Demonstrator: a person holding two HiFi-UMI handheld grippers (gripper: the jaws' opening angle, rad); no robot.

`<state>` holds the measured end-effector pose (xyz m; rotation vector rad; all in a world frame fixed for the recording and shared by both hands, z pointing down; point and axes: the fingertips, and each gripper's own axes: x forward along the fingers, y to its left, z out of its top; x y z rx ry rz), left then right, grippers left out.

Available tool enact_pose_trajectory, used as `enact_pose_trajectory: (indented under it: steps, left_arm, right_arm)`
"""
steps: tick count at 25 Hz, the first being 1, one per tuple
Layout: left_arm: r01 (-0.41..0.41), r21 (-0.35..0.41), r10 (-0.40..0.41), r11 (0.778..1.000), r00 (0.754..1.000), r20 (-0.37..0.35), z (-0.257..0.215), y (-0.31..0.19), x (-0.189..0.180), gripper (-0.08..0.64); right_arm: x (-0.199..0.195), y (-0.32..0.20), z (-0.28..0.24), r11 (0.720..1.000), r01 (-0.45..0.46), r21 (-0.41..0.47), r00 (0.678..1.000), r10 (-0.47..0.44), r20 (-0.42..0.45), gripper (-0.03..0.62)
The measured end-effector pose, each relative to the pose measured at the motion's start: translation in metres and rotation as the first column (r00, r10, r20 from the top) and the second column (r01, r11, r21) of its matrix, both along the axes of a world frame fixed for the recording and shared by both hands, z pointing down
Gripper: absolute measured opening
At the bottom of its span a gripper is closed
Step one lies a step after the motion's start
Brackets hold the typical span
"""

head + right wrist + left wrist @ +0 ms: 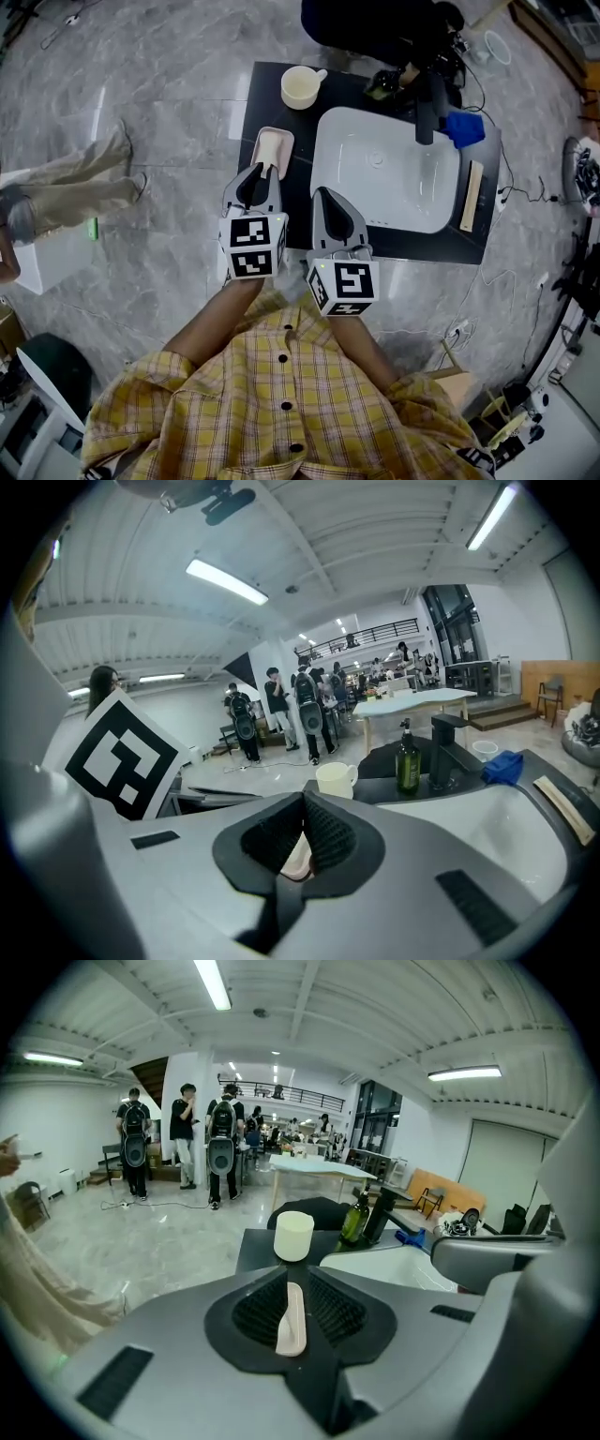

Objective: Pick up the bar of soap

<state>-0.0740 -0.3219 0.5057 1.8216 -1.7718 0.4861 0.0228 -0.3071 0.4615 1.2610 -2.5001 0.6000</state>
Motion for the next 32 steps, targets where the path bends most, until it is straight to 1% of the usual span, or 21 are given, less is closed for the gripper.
enact_pose_trajectory:
  steps: [5, 6, 7, 10, 14, 19, 26, 29, 32]
  left_arm:
    - [-0.029, -0.065, 0.029, 0.997, 1.0, 0.004, 0.024, -0.014, -0.007, 0.078]
    - [-0.032, -0.074, 0.032, 0.997, 0.999, 0.002, 0.03, -0.018, -0.008, 0.094]
    - [-0.032, -0.082, 0.032, 0.996, 0.999, 0.002, 0.035, -0.022, -0.009, 0.113]
    - [-0.029, -0.119, 0.03, 0.992, 1.0, 0.008, 0.053, -0.029, -0.014, 0.139]
    - [-0.029, -0.183, 0.029, 0.983, 1.0, -0.001, 0.077, -0.039, -0.016, 0.153]
    - [-0.044, -0.284, 0.039, 0.958, 0.999, -0.022, 0.118, -0.048, -0.013, 0.189]
    - [-0.044, -0.37, 0.042, 0.928, 0.999, -0.014, 0.151, -0.054, -0.015, 0.198]
    - [-0.044, -0.414, 0.034, 0.909, 0.999, -0.033, 0.161, -0.055, -0.015, 0.209]
    - [-0.059, -0.455, 0.044, 0.888, 0.998, -0.044, 0.17, -0.055, -0.01, 0.212]
  right_arm:
    - [-0.005, -0.009, 0.014, 0.999, -0.022, -0.038, 1.0, 0.021, -0.015, 0.02]
    - [-0.006, -0.012, 0.017, 0.999, -0.025, -0.044, 1.0, 0.024, -0.018, 0.02]
    - [-0.007, -0.015, 0.021, 0.998, -0.027, -0.048, 0.999, 0.026, -0.02, 0.02]
    - [-0.01, -0.022, 0.031, 0.997, -0.03, -0.069, 0.999, 0.028, -0.023, 0.02]
    - [-0.014, -0.029, 0.044, 0.995, -0.03, -0.095, 0.999, 0.027, -0.033, 0.02]
    - [-0.018, -0.038, 0.055, 0.993, -0.03, -0.117, 0.999, 0.026, -0.032, 0.02]
    - [-0.015, -0.048, 0.067, 0.988, -0.032, -0.15, 0.999, 0.027, -0.032, 0.02]
    - [-0.011, -0.053, 0.072, 0.985, -0.038, -0.166, 0.999, 0.034, -0.026, 0.02]
    - [-0.009, -0.059, 0.072, 0.983, -0.041, -0.178, 0.999, 0.04, -0.014, 0.02]
